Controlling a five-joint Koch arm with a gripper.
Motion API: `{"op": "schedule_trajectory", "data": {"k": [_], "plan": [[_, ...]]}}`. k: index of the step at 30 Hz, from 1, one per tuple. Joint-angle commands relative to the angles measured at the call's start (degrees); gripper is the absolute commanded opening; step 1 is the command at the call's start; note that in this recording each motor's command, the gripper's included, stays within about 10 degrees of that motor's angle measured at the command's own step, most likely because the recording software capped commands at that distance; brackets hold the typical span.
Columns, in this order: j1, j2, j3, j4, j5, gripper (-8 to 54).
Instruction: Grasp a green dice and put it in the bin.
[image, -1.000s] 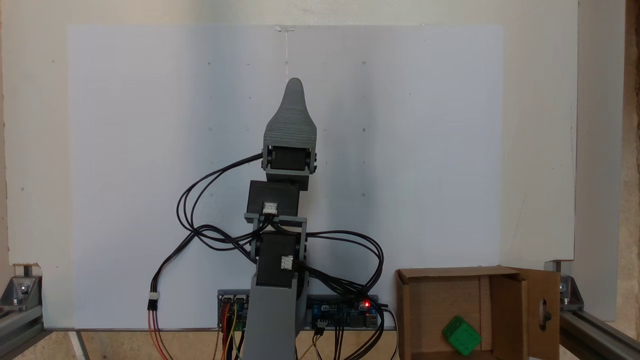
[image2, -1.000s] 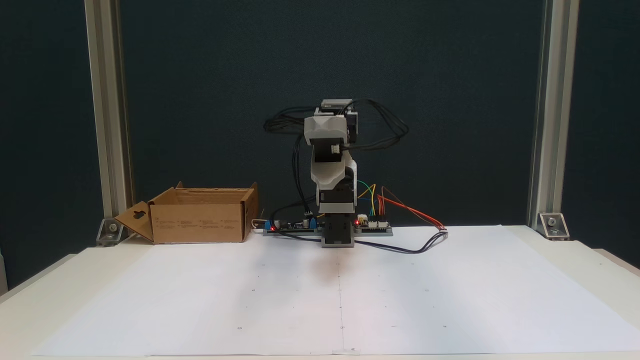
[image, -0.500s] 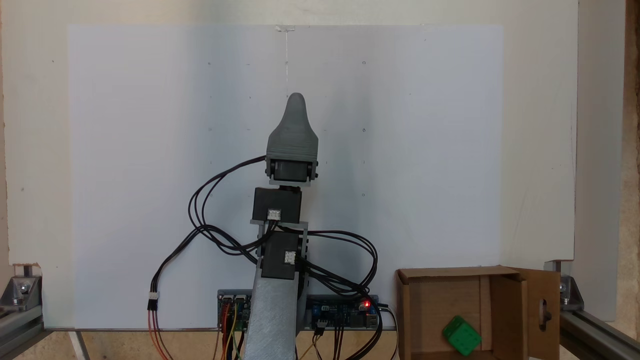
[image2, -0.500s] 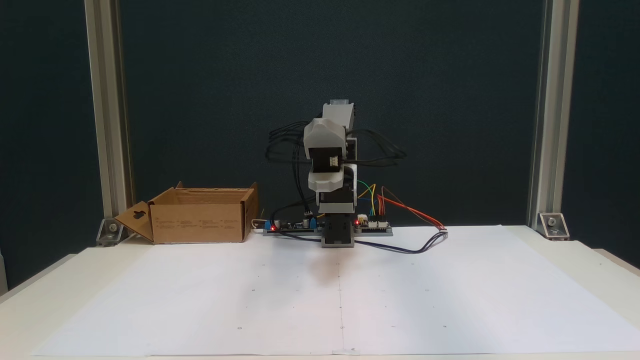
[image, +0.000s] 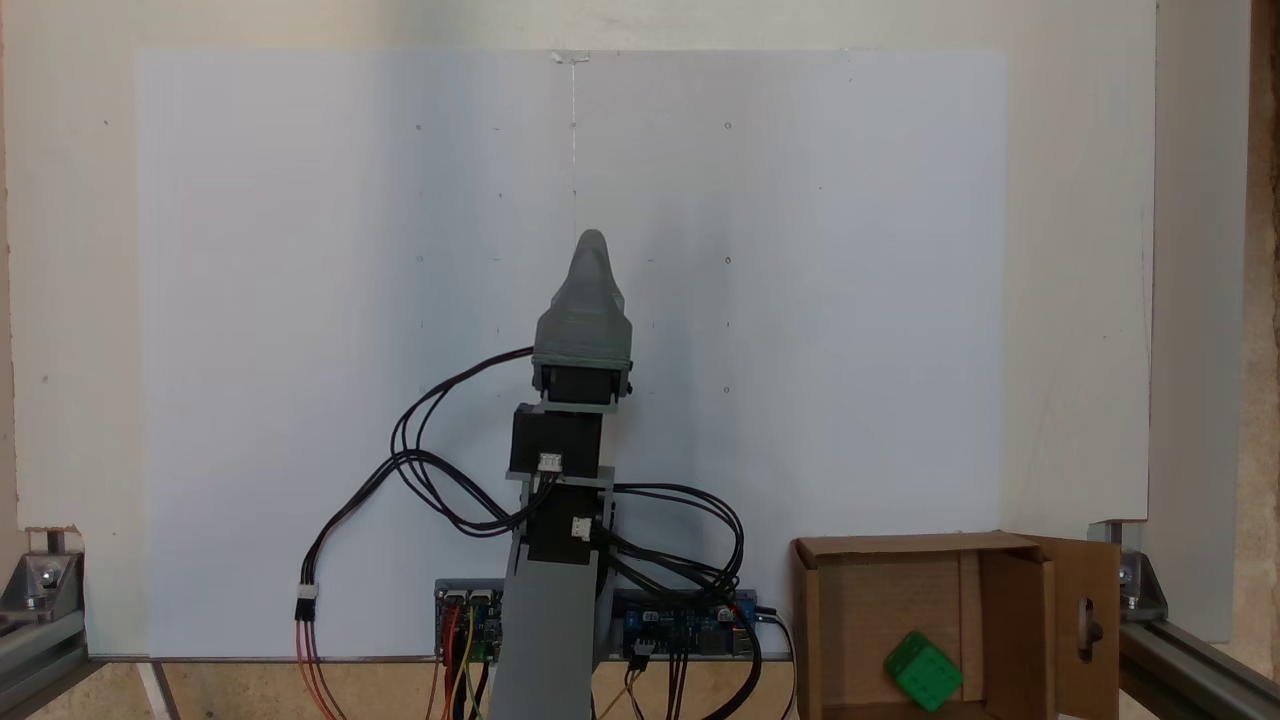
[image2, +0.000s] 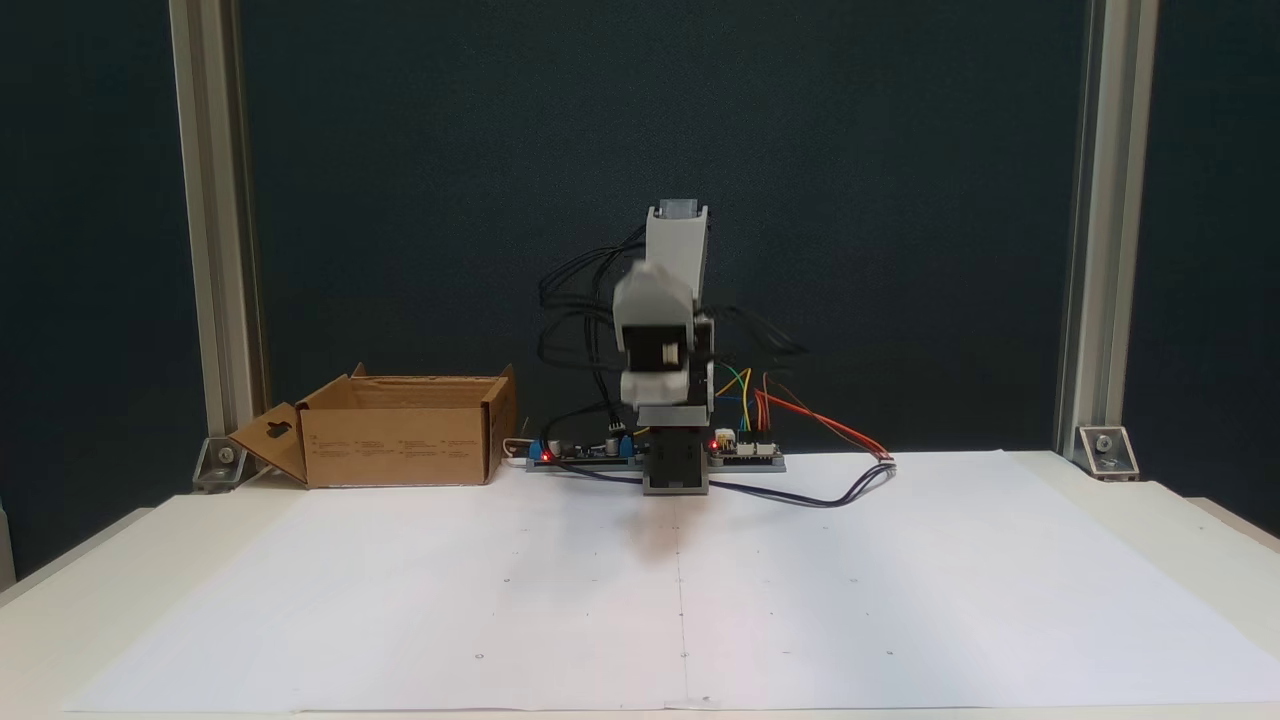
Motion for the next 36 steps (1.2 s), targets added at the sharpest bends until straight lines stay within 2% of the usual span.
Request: {"op": "schedule_trajectory", "data": {"k": [1,12,36], "plan": [[0.4,6.4,0.4,-6.9,1.1,43.9],[0.4,6.4,11.2,-14.5,1.2,44.0],[-7.0,6.2,11.2,-14.5,1.4,44.5]]}}
